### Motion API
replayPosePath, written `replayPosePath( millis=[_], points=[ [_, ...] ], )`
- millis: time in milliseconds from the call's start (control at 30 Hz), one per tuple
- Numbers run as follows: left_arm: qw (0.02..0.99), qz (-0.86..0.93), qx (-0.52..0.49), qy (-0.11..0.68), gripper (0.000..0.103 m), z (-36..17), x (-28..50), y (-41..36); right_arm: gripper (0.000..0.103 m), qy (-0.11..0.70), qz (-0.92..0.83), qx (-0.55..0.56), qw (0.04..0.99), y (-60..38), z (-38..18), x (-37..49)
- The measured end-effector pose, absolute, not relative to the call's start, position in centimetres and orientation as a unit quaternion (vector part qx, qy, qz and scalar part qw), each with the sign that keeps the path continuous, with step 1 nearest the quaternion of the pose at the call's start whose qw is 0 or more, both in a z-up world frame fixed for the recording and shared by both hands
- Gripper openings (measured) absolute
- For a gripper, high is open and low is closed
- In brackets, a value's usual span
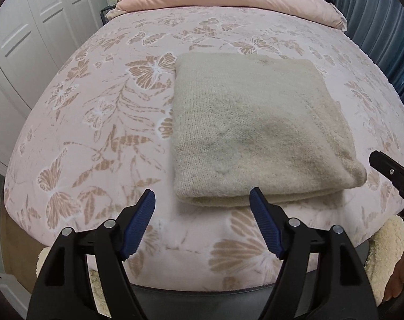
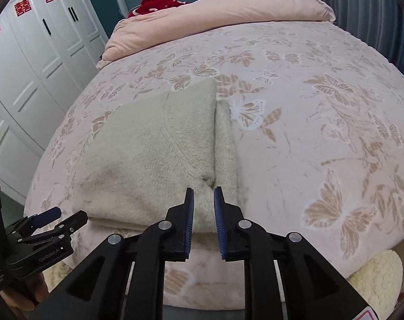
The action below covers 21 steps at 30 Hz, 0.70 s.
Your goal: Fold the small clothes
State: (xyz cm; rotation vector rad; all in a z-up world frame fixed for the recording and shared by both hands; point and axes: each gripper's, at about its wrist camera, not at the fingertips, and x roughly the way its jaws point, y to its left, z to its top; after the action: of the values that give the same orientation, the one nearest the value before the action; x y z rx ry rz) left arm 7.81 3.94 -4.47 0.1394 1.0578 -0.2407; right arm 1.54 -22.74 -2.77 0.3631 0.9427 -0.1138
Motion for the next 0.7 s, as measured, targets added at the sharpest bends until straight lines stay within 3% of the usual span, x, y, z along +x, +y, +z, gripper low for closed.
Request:
replayPosePath(
  millis=[67, 133, 233, 467, 700],
  points=[
    [0.859, -0.109, 0.071, 0.495, 0.073, -4.2, 7.1, 3.8, 0.039, 0.451, -0.069, 0.181, 0.871, -22.9, -3.0, 0.2],
    [0.868, -0.1, 0.069, 0.481, 0.084, -3.8, 6.3, 3.8, 0.042, 0.45, -0.081, 0.181, 0.871, -22.8, -3.2, -1.0],
    [0.879, -0.095, 0.06, 0.463, 0.089, -3.2, 5.1, 3.9, 0.049, 0.447, -0.089, 0.173, 0.873, -22.1, -3.5, -2.4],
    [0.893, -0.083, 0.071, 0.438, 0.09, -3.1, 2.5, 3.4, 0.061, 0.44, -0.102, 0.142, 0.881, -20.6, -3.8, -4.6],
    [0.898, -0.069, 0.078, 0.428, 0.09, -4.0, 0.4, 3.2, 0.062, 0.437, -0.117, 0.132, 0.882, -20.3, -4.4, -6.4]
  ],
)
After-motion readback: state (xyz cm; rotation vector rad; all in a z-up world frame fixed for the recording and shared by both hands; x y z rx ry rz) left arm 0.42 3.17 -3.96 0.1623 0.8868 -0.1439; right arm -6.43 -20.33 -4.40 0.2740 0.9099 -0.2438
